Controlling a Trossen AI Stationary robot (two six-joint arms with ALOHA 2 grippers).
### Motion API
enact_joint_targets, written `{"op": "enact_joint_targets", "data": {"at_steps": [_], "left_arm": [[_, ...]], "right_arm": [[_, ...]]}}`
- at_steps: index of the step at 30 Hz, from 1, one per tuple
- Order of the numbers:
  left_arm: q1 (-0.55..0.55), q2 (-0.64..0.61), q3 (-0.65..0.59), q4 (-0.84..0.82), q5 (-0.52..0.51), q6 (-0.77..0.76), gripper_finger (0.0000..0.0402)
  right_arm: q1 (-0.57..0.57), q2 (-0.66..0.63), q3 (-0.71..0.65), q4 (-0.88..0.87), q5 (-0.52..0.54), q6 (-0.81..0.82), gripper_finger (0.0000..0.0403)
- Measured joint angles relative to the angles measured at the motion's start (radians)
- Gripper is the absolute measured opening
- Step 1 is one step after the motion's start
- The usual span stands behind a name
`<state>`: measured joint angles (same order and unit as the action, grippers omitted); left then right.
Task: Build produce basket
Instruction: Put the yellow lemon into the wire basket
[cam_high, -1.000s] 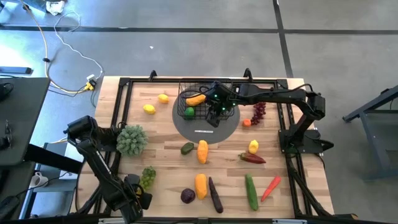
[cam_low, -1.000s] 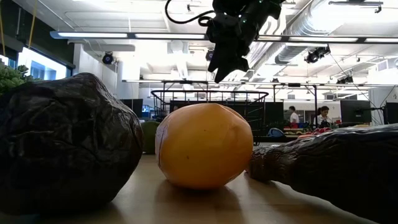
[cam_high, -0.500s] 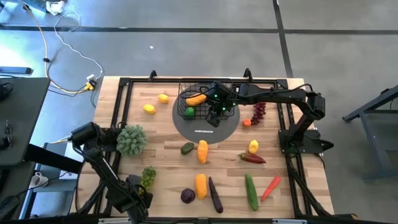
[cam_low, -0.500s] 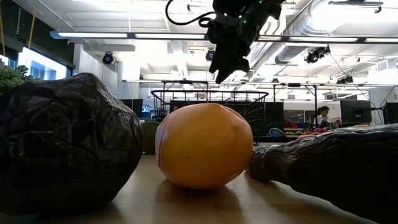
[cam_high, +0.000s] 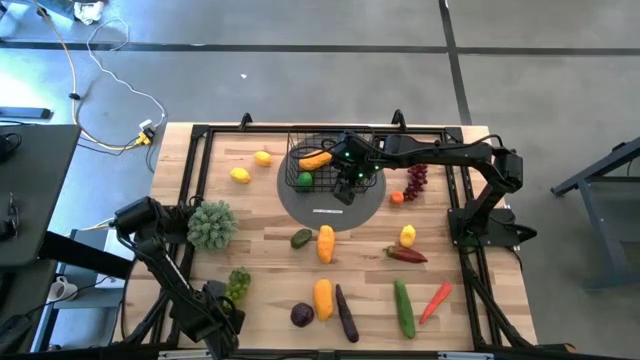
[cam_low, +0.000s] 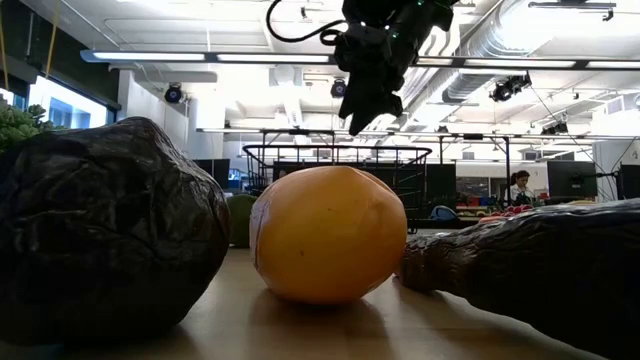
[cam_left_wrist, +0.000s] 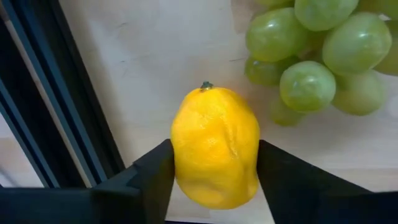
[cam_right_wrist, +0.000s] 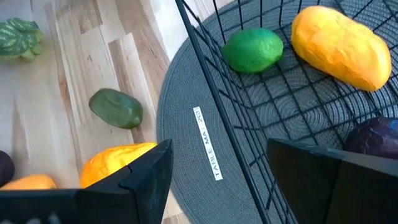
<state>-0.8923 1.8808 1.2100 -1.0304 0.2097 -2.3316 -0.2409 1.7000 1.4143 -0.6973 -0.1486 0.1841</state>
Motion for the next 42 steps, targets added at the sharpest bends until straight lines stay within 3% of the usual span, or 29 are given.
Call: {"op": "enact_joint_targets", "data": {"at_steps": [8, 21, 32, 38, 42], "left_arm": [[-0.002, -0.002, 0.026, -0.001, 0.002, 0.023, 0.0145], [-0.005, -0.112, 0.093, -0.026, -0.026, 0.005, 0.0142], [0.037, -0.281, 0.108, -0.062, -0.290, 0.022, 0.0142], [0.112, -0.364, 0.108, -0.139, -0.460, 0.099, 0.0142], [0.184, -0.408, 0.107, -0.205, -0.515, 0.169, 0.0142]], "right_arm": [[0.000, 0.000, 0.000, -0.011, 0.000, -0.001, 0.0238], [0.000, -0.002, -0.001, 0.007, 0.000, -0.001, 0.0238], [-0.027, -0.021, 0.077, 0.012, 0.001, -0.015, 0.0238], [-0.052, -0.021, 0.129, 0.011, 0.001, -0.053, 0.0238], [-0.074, -0.021, 0.153, 0.010, 0.001, -0.063, 0.0238]]}}
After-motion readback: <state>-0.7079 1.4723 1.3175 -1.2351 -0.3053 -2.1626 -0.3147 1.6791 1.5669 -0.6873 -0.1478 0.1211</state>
